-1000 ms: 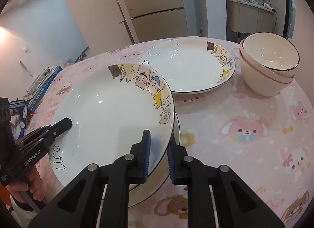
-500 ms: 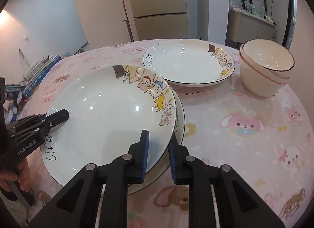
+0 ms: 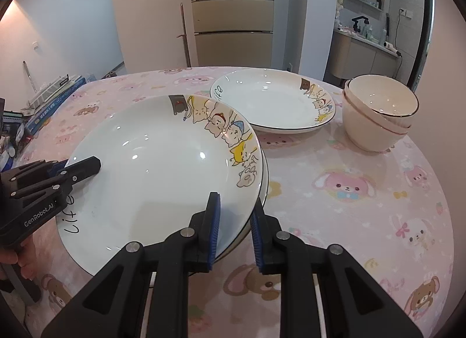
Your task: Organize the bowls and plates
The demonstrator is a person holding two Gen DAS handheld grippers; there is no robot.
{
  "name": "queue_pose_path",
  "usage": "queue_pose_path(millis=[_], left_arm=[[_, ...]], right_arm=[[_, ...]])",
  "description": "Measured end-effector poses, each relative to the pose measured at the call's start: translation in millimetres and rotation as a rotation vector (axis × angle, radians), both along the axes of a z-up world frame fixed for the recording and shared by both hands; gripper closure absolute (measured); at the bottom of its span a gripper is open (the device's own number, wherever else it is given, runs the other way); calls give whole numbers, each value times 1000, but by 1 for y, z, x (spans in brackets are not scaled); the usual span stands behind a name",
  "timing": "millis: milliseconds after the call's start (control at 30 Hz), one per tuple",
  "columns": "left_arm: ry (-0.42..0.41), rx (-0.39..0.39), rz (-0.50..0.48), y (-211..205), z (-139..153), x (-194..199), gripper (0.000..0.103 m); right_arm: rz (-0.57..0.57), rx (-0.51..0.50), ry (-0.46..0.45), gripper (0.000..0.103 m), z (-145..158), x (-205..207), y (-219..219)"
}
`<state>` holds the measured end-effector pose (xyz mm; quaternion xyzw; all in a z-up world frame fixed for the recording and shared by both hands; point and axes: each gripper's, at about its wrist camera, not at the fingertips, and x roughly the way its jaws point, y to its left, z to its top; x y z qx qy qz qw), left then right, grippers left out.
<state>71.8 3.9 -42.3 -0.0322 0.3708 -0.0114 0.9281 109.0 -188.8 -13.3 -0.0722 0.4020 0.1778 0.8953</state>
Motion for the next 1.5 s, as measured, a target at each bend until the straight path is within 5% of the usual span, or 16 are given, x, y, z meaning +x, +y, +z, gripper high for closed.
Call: queue_pose_path(millis=[200,1033,1300,1500], left_arm=[[-21,85,-4,-11,0,-2,75],[22,158,69,-22,-5,7,75],[59,184,98,-24,-3,11,75],[21,206,100,-32,5,-2,78]], right_arm=[[-22,-9,-1,84,-1,-3,-1],[-62,-23,-15,83,-7,0,-3],[-34,-192,-104,81,-2,-16,15],[-88,-91,-93,82,1,-19,-4]])
